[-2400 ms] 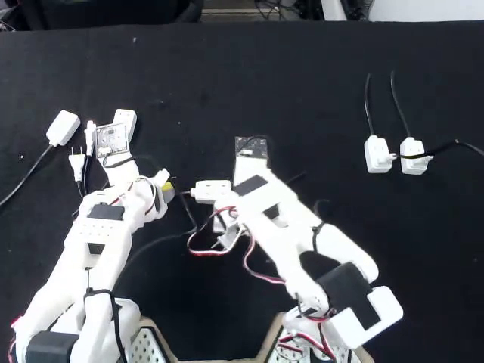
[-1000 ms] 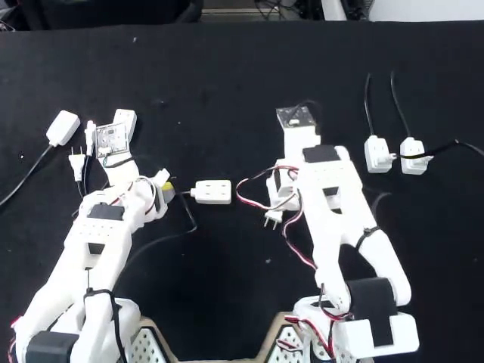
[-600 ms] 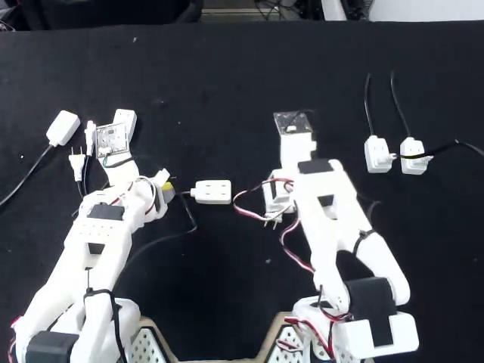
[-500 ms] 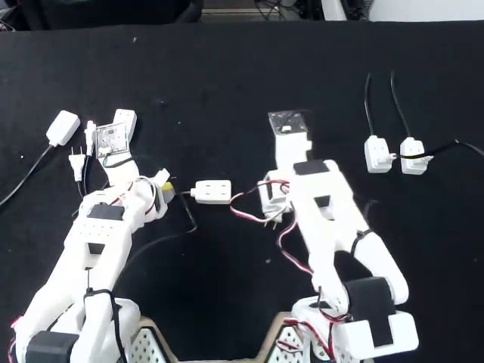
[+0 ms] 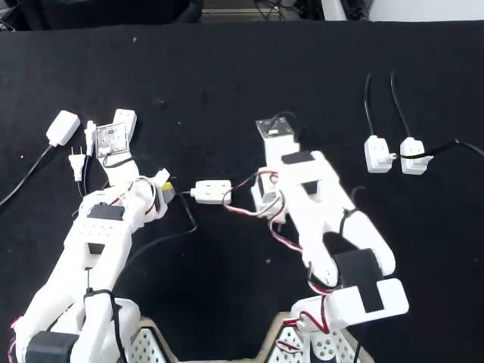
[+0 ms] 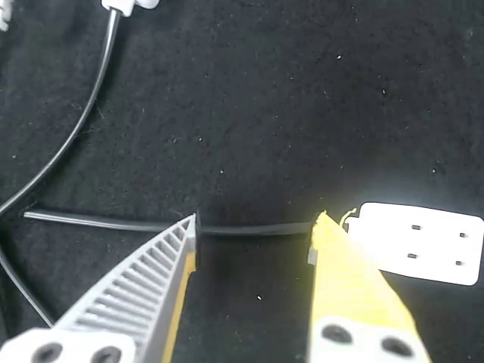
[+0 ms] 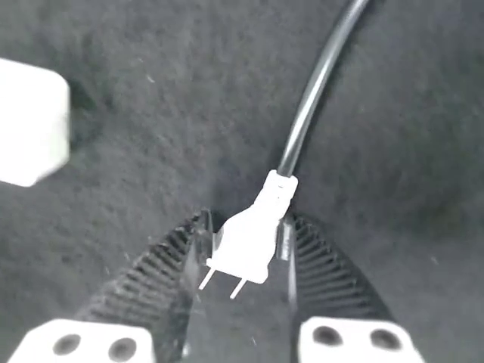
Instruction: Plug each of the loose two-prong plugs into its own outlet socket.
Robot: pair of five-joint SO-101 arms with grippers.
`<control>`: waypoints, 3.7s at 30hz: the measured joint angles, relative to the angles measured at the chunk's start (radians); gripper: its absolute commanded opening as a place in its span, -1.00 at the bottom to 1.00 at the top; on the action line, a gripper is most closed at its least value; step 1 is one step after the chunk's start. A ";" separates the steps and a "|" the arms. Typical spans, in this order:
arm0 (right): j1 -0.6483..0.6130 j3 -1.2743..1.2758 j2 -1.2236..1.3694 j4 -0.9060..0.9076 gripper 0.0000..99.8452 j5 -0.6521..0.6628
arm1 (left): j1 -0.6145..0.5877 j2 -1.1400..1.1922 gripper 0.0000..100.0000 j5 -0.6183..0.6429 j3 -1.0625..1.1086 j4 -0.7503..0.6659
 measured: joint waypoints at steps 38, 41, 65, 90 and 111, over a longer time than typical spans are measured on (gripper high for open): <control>0.072 -0.120 0.115 0.138 -0.83 0.164 | 0.000 0.000 -0.51 0.000 0.000 0.000; 0.054 -0.133 0.109 0.181 -0.82 0.187 | 0.000 0.000 -0.51 0.000 0.000 0.000; -0.161 -0.035 0.040 0.133 -0.74 0.175 | 0.000 0.000 -0.51 0.000 0.000 0.000; 0.104 0.060 -0.189 0.226 -0.77 0.244 | -0.043 0.000 -0.51 0.005 0.000 0.000; 0.269 0.143 -0.247 -0.081 -0.76 1.567 | -0.043 0.000 -0.51 0.005 0.000 0.000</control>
